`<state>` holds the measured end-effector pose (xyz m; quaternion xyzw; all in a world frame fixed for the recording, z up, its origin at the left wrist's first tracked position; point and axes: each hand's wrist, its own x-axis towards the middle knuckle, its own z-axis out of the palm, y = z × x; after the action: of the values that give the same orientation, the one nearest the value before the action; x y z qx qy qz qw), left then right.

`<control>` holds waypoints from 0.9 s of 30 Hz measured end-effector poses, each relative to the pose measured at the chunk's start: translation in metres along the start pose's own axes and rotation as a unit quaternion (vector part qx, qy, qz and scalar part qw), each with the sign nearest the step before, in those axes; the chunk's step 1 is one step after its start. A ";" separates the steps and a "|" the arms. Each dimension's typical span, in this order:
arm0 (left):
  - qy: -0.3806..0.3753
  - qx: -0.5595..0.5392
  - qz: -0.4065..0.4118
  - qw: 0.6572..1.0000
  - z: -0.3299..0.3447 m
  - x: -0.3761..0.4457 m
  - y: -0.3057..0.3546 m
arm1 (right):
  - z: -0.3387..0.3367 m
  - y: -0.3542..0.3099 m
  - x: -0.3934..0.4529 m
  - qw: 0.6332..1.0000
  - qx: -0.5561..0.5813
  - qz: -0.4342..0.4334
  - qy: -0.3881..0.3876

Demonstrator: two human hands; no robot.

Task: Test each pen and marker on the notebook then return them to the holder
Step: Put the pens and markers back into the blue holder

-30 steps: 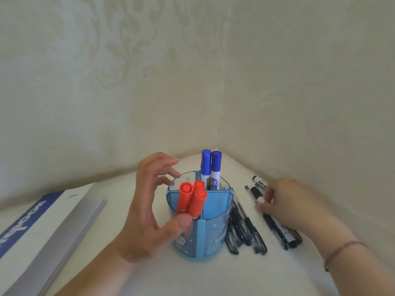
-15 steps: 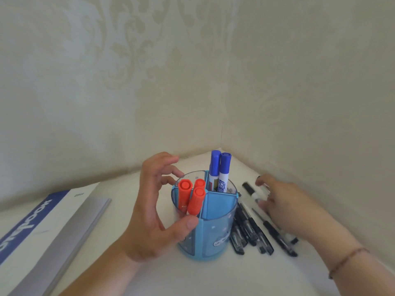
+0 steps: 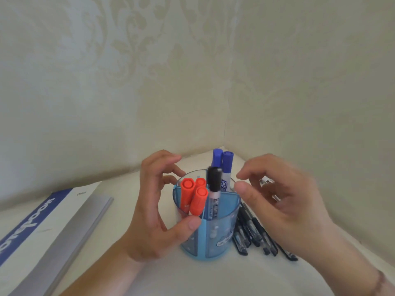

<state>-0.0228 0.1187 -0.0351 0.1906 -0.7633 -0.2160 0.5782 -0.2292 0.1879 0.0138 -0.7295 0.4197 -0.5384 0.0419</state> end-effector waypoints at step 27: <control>0.049 0.034 0.047 0.997 -0.002 0.001 0.001 | -0.034 0.046 0.013 0.938 0.175 0.252 0.162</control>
<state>-0.0209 0.1184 -0.0329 0.1839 -0.7491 -0.1530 0.6177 -0.2826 0.1629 0.0144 -0.4838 0.4903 -0.6858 0.2349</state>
